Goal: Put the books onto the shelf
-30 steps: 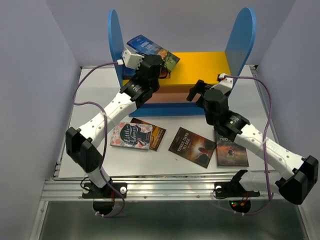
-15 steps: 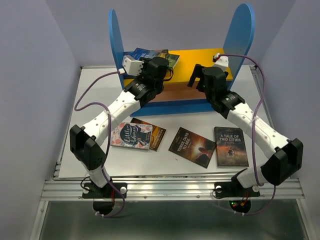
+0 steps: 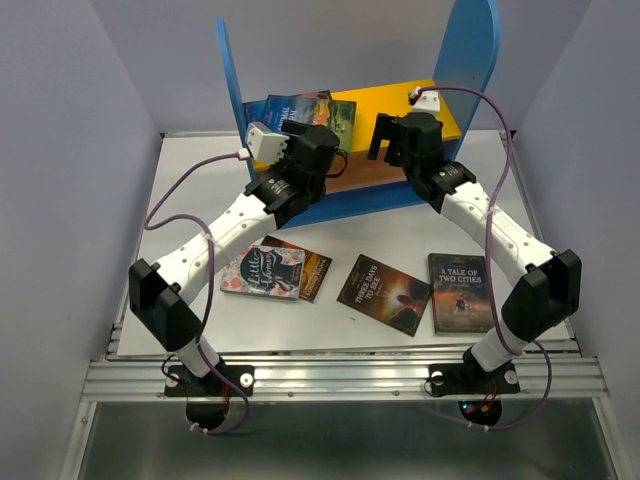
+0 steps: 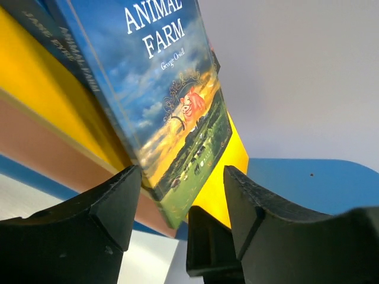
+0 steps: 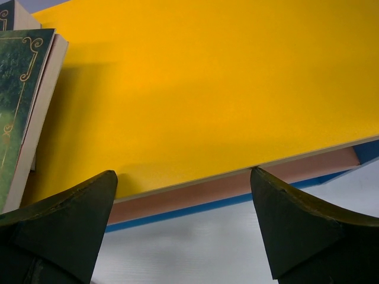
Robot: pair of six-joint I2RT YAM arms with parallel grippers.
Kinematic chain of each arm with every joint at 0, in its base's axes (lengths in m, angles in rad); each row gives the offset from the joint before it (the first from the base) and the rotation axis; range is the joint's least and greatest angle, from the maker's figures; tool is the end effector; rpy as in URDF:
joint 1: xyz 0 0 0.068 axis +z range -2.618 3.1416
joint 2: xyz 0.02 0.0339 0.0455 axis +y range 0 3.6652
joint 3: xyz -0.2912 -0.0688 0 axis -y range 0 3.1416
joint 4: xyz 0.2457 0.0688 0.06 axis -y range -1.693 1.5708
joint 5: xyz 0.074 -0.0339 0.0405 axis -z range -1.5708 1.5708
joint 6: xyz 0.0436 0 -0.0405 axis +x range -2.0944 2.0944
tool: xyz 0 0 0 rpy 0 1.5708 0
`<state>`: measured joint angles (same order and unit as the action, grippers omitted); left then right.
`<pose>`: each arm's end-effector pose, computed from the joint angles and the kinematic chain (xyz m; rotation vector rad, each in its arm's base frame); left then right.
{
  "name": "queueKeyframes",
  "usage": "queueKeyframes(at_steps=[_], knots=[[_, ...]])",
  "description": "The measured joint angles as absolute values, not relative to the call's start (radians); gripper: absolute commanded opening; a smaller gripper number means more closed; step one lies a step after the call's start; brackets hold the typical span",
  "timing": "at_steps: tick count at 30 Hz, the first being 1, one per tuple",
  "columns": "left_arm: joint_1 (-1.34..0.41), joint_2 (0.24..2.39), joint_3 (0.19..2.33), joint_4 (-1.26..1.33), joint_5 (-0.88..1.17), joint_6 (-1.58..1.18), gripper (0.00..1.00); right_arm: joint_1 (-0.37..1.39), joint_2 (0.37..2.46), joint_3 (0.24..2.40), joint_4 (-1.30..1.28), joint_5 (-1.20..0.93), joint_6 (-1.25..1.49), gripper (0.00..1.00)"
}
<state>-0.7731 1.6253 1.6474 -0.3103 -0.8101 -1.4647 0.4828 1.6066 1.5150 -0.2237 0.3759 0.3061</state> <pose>0.2940 -0.2427 0.4401 -1.1282 1.4670 -0.8538 0.3524 0.1666 0.4063 0.0911 1.8656 0.1911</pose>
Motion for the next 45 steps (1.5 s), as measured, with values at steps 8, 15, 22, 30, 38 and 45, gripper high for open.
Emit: queueKeyframes(at_steps=[8, 15, 22, 30, 38, 45], knots=[[-0.786, 1.506, 1.592, -0.266, -0.791, -1.424, 0.80, 0.483, 1.609, 1.522, -0.227, 0.362, 0.275, 1.00], [-0.791, 1.483, 1.576, -0.215, -0.679, -1.265, 0.91, 0.484, 1.585, 1.522, -0.216, 0.329, 0.241, 1.00], [-0.791, 1.395, 1.489, -0.201, -0.514, -1.017, 0.93, 0.487, 1.499, 1.524, -0.217, 0.287, 0.218, 1.00], [-0.793, 1.229, 1.449, -0.262, -0.443, -0.772, 0.99, 0.486, 1.597, 1.685, -0.217, 0.280, 0.152, 0.95], [-0.720, 1.153, 1.451, -0.464, -0.530, -0.697, 0.99, 0.479, 1.809, 1.866, -0.251, 0.231, 0.094, 0.91], [-0.614, 1.154, 1.451, -0.486, -0.493, -0.616, 0.99, 0.450, 1.859, 1.904, -0.264, 0.184, 0.073, 0.90]])
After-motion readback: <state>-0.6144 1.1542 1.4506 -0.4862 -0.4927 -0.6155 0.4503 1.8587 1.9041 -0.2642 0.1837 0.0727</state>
